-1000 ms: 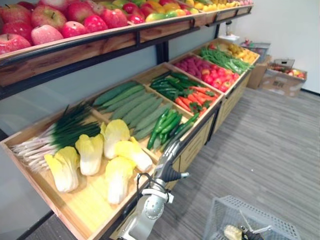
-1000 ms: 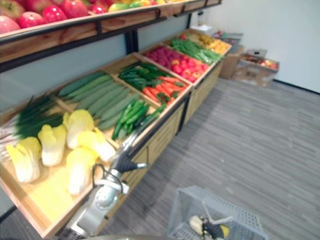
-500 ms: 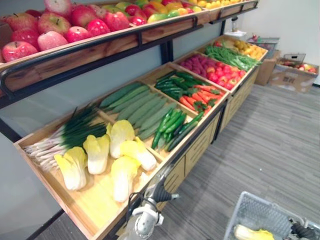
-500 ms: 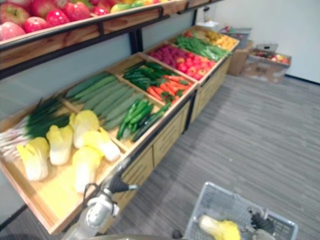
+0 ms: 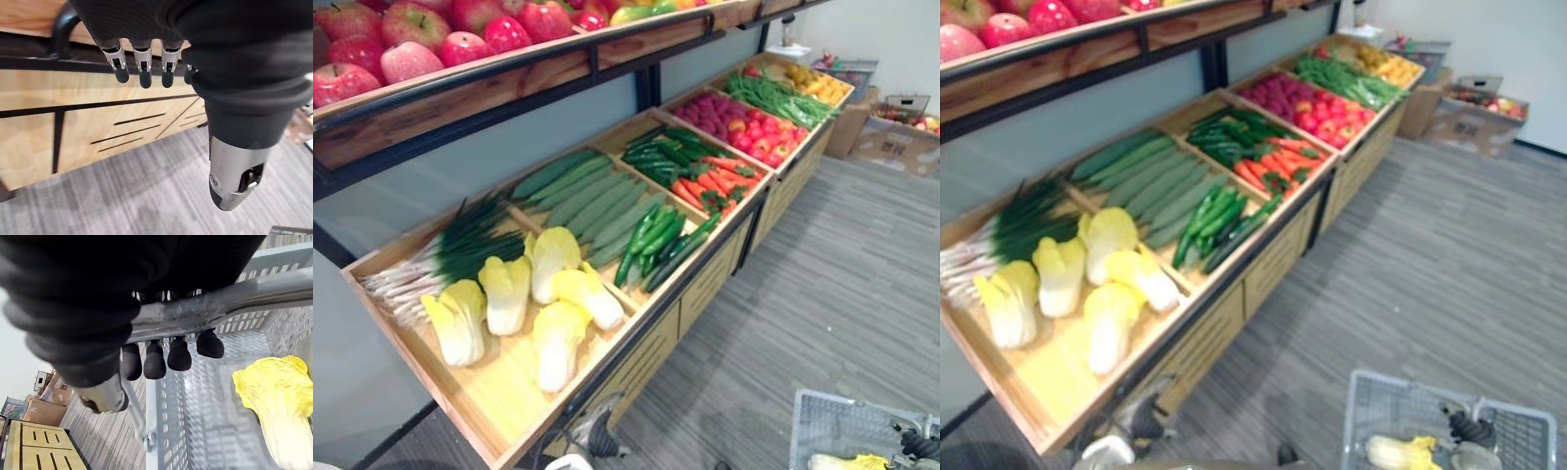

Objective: Pick vegetable in the basket

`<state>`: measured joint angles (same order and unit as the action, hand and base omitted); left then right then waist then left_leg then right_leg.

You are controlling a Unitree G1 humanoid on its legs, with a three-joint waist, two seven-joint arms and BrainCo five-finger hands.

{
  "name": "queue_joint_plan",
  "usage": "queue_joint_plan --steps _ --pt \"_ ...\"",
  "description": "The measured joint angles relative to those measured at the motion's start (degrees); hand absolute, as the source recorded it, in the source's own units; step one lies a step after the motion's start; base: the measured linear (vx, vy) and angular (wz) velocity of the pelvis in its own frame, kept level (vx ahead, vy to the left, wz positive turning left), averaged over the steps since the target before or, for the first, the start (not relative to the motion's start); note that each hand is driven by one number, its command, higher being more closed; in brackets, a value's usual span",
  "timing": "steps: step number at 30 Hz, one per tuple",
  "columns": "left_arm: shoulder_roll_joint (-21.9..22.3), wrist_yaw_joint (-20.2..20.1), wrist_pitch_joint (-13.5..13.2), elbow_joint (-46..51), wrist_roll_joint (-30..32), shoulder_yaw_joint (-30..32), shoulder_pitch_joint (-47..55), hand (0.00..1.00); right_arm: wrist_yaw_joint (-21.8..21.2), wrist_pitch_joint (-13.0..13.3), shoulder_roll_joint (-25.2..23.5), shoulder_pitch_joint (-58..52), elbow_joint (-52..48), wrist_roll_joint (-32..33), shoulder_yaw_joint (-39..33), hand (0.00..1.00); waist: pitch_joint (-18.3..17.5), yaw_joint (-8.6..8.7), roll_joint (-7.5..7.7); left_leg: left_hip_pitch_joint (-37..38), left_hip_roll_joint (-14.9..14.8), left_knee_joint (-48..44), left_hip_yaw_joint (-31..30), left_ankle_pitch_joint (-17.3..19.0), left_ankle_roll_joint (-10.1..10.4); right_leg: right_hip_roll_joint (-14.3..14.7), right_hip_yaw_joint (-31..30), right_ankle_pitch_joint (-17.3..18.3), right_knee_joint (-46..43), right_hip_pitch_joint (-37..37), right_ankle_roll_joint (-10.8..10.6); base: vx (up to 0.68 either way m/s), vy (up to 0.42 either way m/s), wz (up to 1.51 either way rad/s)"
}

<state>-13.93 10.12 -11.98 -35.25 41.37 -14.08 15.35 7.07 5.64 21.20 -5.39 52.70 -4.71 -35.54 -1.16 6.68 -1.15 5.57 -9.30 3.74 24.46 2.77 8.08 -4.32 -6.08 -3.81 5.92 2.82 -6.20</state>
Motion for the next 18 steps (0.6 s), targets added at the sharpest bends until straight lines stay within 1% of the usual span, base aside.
queue_joint_plan --steps 3,5,7,8,9,11,12,13,14,16,17,18 --pt "-0.01 0.89 0.31 -5.74 0.46 1.53 0.12 0.00 -0.01 0.00 0.63 -0.01 0.00 -0.55 -0.05 1.00 0.01 0.81 -0.01 -0.02 -0.16 -0.01 -0.01 0.11 0.12 0.17 0.06 0.15 0.00 0.01 0.22 0.00 0.000 0.00" --pt "0.05 0.82 0.63 -8.56 0.39 2.25 0.16 0.00 -0.01 0.00 0.80 -0.02 0.00 -1.56 -0.17 1.00 0.05 0.87 -0.08 -0.02 -0.21 -0.07 0.04 0.24 0.17 0.22 0.05 0.10 0.00 0.00 0.33 0.00 0.000 0.00" --pt "0.24 0.74 1.00 -12.10 0.28 4.28 -0.03 0.00 -0.07 0.00 0.81 0.01 0.09 -1.57 -0.30 1.00 0.10 0.88 -0.15 -0.02 -0.28 -0.07 0.06 0.29 0.22 0.30 0.04 0.07 0.00 0.01 0.38 0.00 0.000 0.00" --pt "0.25 0.60 1.59 -13.82 -0.33 5.90 -0.23 0.00 -0.12 0.00 0.82 0.17 0.29 -1.57 -0.51 1.00 0.14 0.88 -0.20 -0.02 -0.34 -0.07 0.07 0.33 0.25 0.36 0.03 0.07 -0.01 0.01 0.40 0.00 0.000 0.00" --pt "0.32 0.32 2.24 -14.94 -0.71 7.56 -0.23 0.00 -0.13 0.00 0.87 0.47 0.59 -1.58 -0.75 1.00 0.19 0.83 -0.26 -0.02 -0.36 -0.07 0.08 0.35 0.27 0.38 0.03 0.09 -0.01 0.00 0.42 0.01 -0.031 0.00" --pt "0.50 -0.46 2.64 -16.23 -1.22 9.45 0.02 0.00 -0.15 -0.01 0.90 0.98 1.08 -1.57 -1.37 1.00 0.21 0.81 -0.30 -0.02 -0.41 -0.28 0.12 0.57 0.32 0.41 0.00 0.24 -0.09 -0.04 0.47 0.00 -0.015 0.00" --pt "1.03 -0.95 2.76 -17.39 -2.83 10.88 0.20 0.00 -0.23 -0.04 0.90 1.24 1.21 -1.57 -2.16 1.00 0.41 0.82 -0.35 -0.04 -0.69 -1.60 0.18 1.46 0.31 0.51 -0.13 0.93 -1.16 -0.02 0.47 0.01 -0.019 -0.04" --pt "1.48 -1.44 2.84 -17.92 -3.00 11.81 0.28 0.00 -0.24 -0.04 0.91 1.29 1.21 -1.57 -2.63 1.00 0.64 0.83 -0.38 -0.05 -0.98 -2.84 0.19 2.17 0.31 0.59 -0.20 1.60 -2.21 0.01 0.47 0.02 -0.014 -0.04" --pt "2.30 -1.99 3.34 -18.92 -4.21 12.85 0.49 0.00 -0.25 -0.05 0.94 1.11 1.21 -1.57 -3.66 1.00 0.92 0.87 -0.43 -0.14 -1.67 -5.80 0.09 4.12 0.34 0.79 -0.32 3.24 -4.73 0.01 0.41 0.02 -0.008 -0.04" --pt "3.13 -3.26 3.50 -19.30 -7.59 14.29 0.67 0.00 -0.44 -0.06 0.93 0.20 1.08 -1.53 -5.89 1.00 1.05 0.91 -0.33 -0.27 -2.44 -10.28 0.02 6.99 0.19 0.89 -0.72 5.29 -8.33 0.08 0.19 0.04 0.012 -0.05" --pt "3.07 -3.86 3.50 -19.39 -7.74 14.60 0.60 0.00 -0.71 -0.06 0.90 -0.09 0.96 -1.51 -6.64 1.00 1.16 1.01 -0.23 -0.38 -2.46 -11.20 0.05 7.61 0.02 0.78 -0.91 5.56 -8.92 0.17 0.07 0.03 0.047 -0.12" --pt "2.92 -4.74 3.49 -19.44 -9.33 14.95 -0.24 0.00 -1.38 -0.11 0.70 -0.24 -0.37 -1.48 -7.47 1.00 1.89 1.28 0.00 -0.84 -2.41 -13.32 0.42 8.90 -0.45 0.46 -1.70 5.64 -9.64 0.40 -0.22 -0.03 0.078 -0.32"
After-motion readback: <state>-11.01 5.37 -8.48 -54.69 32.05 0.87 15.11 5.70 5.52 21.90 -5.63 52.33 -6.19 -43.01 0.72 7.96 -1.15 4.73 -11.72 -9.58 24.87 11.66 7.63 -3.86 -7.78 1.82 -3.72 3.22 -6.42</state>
